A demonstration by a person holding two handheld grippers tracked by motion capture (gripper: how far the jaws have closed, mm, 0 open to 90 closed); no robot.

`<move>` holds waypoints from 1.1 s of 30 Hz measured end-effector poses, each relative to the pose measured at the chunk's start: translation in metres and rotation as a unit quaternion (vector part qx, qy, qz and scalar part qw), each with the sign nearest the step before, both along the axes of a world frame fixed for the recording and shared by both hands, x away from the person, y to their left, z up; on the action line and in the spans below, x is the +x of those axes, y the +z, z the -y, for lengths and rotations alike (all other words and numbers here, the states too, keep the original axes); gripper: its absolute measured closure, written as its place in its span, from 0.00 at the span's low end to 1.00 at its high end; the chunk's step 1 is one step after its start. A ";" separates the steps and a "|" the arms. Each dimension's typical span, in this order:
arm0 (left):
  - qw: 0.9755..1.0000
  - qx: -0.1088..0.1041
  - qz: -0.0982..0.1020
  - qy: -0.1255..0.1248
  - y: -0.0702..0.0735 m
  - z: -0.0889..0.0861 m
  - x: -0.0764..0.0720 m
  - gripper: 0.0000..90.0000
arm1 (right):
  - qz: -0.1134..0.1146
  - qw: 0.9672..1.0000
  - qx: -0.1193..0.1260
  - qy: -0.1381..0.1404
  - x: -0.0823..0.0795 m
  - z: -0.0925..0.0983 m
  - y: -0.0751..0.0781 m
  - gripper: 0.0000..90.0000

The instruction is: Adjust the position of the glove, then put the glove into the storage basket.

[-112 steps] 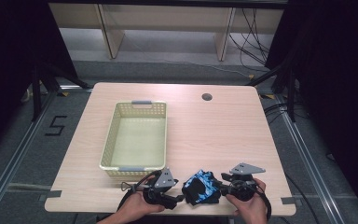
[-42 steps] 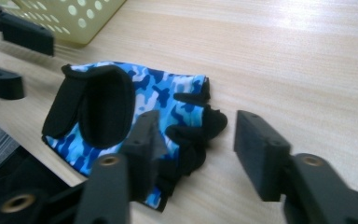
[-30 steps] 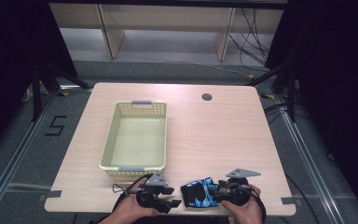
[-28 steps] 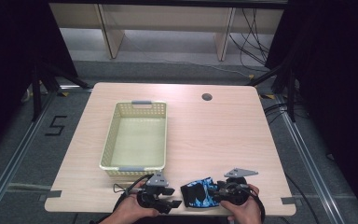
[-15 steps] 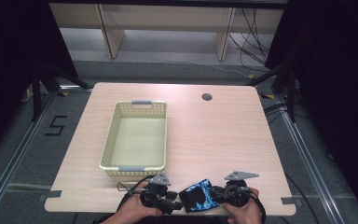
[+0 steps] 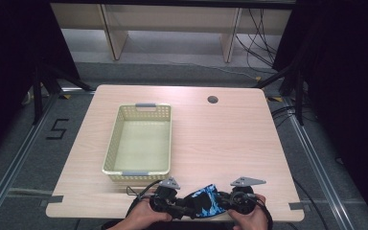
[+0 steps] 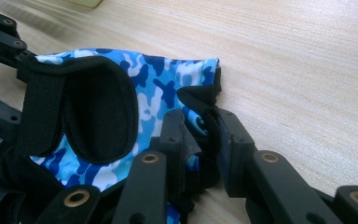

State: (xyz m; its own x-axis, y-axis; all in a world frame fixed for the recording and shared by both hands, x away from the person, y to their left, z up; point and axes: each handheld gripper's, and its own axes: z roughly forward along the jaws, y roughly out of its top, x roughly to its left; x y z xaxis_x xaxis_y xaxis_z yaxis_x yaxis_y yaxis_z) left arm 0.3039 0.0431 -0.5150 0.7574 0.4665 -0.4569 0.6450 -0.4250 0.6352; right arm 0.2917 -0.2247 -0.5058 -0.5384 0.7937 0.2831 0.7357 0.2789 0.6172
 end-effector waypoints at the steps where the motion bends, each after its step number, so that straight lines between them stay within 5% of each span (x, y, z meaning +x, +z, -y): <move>1: 1.000 0.000 0.002 -0.001 0.000 0.001 0.001 0.64 | 0.000 1.000 0.000 0.001 0.000 0.000 0.000 0.83; 6: 1.000 -0.022 0.001 0.002 -0.004 -0.001 0.006 0.80 | -0.012 1.000 0.002 -0.005 -0.002 0.001 0.001 0.83; 7: 1.000 -0.022 0.001 0.002 -0.004 -0.001 0.006 0.82 | -0.005 1.000 0.020 0.006 -0.001 0.002 -0.001 0.83; 8: 1.000 -0.025 0.010 0.005 -0.002 -0.002 0.007 0.84 | -0.002 0.999 0.036 0.013 0.000 0.003 -0.003 0.84; 12: 0.999 -0.024 0.034 0.001 0.001 -0.003 0.008 0.89 | 0.000 0.999 0.034 0.016 -0.003 0.004 -0.002 0.87; 14: 0.999 -0.024 0.033 -0.001 0.003 -0.004 0.009 0.90 | 0.002 1.000 0.019 0.009 -0.004 0.004 0.000 0.88; 21: 0.999 -0.027 0.045 -0.002 0.008 -0.006 0.015 0.91 | 0.016 0.999 0.042 0.008 -0.010 0.008 0.003 0.90; 23: 0.998 -0.028 0.048 -0.005 0.010 -0.006 0.014 0.91 | 0.003 0.999 0.054 -0.003 -0.016 0.007 0.005 0.91; 24: 0.998 -0.028 0.048 -0.005 0.010 -0.006 0.014 0.91 | 0.021 0.999 0.047 0.007 -0.014 0.009 0.005 0.91; 27: 0.997 -0.020 0.071 0.000 0.013 -0.010 0.010 0.92 | 0.010 0.999 0.052 -0.005 -0.020 0.005 0.011 0.91; 32: 0.995 -0.013 0.100 -0.009 0.022 -0.015 0.007 0.92 | 0.041 0.997 0.055 0.019 -0.020 0.001 0.015 0.91; 33: 0.995 -0.014 0.103 -0.012 0.023 -0.016 0.007 0.92 | 0.026 0.998 0.063 0.006 -0.022 -0.001 0.016 0.91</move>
State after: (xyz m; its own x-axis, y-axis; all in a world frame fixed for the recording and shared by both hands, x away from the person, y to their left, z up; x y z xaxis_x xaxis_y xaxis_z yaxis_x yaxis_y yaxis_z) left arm 0.3110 0.0593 -0.4915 0.8471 0.4360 -0.3037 0.4899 -0.4198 0.7640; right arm 0.2693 -0.2235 -0.4899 -0.5639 0.7473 0.3515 0.6989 0.2052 0.6851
